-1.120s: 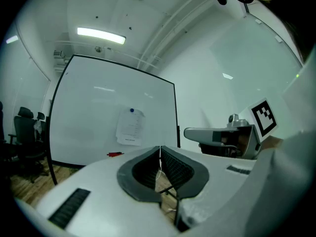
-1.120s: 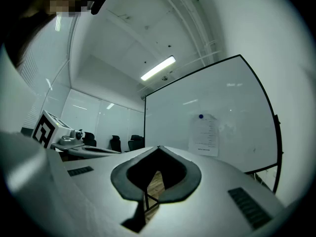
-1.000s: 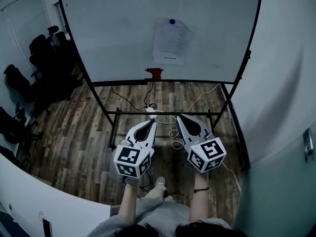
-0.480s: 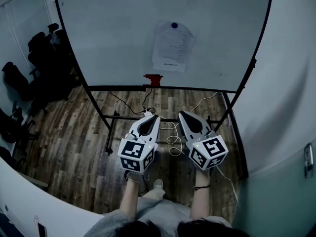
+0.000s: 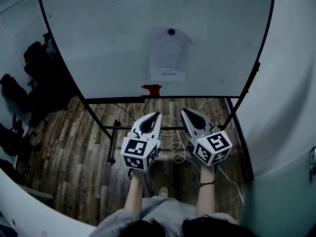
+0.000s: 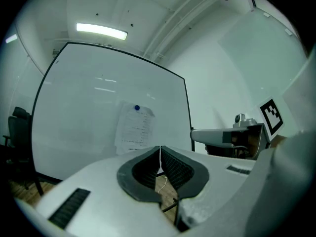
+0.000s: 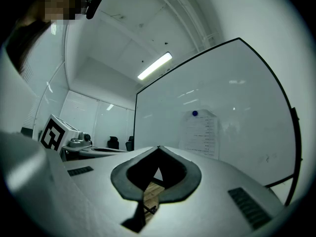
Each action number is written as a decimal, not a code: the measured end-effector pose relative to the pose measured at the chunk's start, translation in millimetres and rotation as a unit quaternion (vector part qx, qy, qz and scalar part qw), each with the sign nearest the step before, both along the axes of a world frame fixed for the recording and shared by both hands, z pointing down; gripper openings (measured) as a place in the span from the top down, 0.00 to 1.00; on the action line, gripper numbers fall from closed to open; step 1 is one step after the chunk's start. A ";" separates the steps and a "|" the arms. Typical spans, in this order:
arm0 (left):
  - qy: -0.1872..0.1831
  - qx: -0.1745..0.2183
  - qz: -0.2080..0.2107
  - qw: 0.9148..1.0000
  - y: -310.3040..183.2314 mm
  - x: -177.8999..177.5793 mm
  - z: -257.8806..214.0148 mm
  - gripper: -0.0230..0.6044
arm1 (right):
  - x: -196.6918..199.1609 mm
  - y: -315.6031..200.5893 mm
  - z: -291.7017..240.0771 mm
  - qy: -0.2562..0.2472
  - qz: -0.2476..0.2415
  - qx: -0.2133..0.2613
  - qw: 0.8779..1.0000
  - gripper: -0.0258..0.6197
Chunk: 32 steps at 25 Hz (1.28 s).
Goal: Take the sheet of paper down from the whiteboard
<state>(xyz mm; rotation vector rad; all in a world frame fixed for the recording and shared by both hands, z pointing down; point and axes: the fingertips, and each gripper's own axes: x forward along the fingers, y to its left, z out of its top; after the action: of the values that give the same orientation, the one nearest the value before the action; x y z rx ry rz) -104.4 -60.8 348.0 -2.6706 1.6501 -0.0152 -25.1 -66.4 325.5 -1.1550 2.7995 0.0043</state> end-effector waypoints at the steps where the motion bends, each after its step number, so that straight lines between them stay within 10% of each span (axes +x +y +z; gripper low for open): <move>1: 0.003 0.001 -0.001 1.000 -7.0 -1.1 -1.2 0.94 | -0.3 -5.5 0.2 0.000 0.001 -0.001 1.000 0.96; 32: 0.002 -0.004 0.002 1.000 -172.3 -14.8 6.7 0.94 | -0.7 -187.2 3.7 -0.017 0.021 -0.008 1.000 0.96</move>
<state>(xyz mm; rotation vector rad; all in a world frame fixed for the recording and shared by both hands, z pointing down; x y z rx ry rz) -119.2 -233.2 354.7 -2.6800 1.6498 -0.0161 -25.8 -253.6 329.2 -1.2066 2.7506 -0.0346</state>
